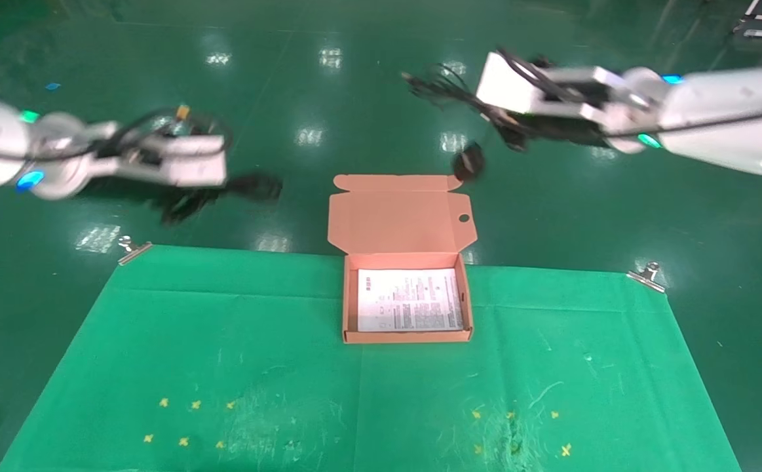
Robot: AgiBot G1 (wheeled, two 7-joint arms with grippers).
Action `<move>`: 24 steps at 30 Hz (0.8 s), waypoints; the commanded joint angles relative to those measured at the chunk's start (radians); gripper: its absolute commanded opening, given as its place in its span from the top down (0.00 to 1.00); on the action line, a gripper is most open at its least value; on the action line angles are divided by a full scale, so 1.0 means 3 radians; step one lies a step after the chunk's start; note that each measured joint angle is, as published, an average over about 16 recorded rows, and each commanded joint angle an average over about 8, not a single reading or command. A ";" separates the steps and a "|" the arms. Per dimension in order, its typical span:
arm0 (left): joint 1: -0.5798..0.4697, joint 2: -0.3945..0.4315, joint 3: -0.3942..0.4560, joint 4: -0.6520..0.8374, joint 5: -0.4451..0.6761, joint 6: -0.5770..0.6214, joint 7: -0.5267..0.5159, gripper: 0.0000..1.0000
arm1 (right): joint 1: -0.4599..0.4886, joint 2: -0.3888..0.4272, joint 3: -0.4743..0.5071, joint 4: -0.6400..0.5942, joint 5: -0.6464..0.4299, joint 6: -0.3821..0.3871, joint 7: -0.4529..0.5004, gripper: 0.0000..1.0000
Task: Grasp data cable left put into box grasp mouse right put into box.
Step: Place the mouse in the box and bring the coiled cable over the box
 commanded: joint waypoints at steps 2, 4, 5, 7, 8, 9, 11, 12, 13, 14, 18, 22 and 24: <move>-0.0111 0.0164 -0.0015 0.0187 0.0097 -0.0204 0.0031 1.00 | 0.0153 -0.0210 0.0008 -0.0138 0.0026 0.0092 0.0026 1.00; -0.0174 0.0260 -0.0022 0.0328 0.0126 -0.0322 0.0087 1.00 | 0.0236 -0.0325 0.0002 -0.0239 0.0032 0.0128 0.0035 1.00; -0.0202 0.0303 -0.0026 0.0392 0.0137 -0.0380 0.0115 1.00 | 0.0273 -0.0374 -0.0002 -0.0285 0.0036 0.0140 0.0038 1.00; -0.0250 0.0385 -0.0033 0.0519 0.0157 -0.0494 0.0173 1.00 | 0.0340 -0.0460 -0.0012 -0.0367 0.0048 0.0155 0.0043 1.00; -0.0270 0.0422 -0.0037 0.0576 0.0164 -0.0546 0.0198 1.00 | 0.0368 -0.0493 -0.0018 -0.0399 0.0061 0.0157 0.0046 1.00; -0.0288 0.0458 -0.0040 0.0635 0.0169 -0.0593 0.0223 1.00 | 0.0393 -0.0521 -0.0028 -0.0426 0.0075 0.0155 0.0048 1.00; -0.0316 0.0514 -0.0047 0.0730 0.0170 -0.0664 0.0260 1.00 | 0.0430 -0.0560 -0.0044 -0.0462 0.0103 0.0149 0.0050 1.00; -0.0331 0.0541 -0.0050 0.0773 0.0172 -0.0697 0.0279 1.00 | 0.0450 -0.0577 -0.0053 -0.0475 0.0117 0.0146 0.0045 1.00; -0.0340 0.0560 -0.0052 0.0806 0.0171 -0.0718 0.0292 1.00 | 0.0461 -0.0584 -0.0064 -0.0481 0.0128 0.0140 0.0043 1.00; -0.0353 0.0580 -0.0055 0.0840 0.0171 -0.0739 0.0303 1.00 | 0.0476 -0.0591 -0.0077 -0.0484 0.0140 0.0134 0.0039 1.00; -0.0384 0.0626 -0.0060 0.0914 0.0174 -0.0788 0.0330 1.00 | 0.0510 -0.0596 -0.0122 -0.0469 0.0178 0.0120 0.0019 1.00; -0.0368 0.0616 -0.0055 0.0925 0.0162 -0.0763 0.0352 1.00 | 0.0500 -0.0578 -0.0173 -0.0431 0.0230 0.0129 0.0013 1.00; -0.0340 0.0578 -0.0049 0.0894 0.0150 -0.0714 0.0358 1.00 | 0.0485 -0.0573 -0.0201 -0.0430 0.0249 0.0149 0.0011 1.00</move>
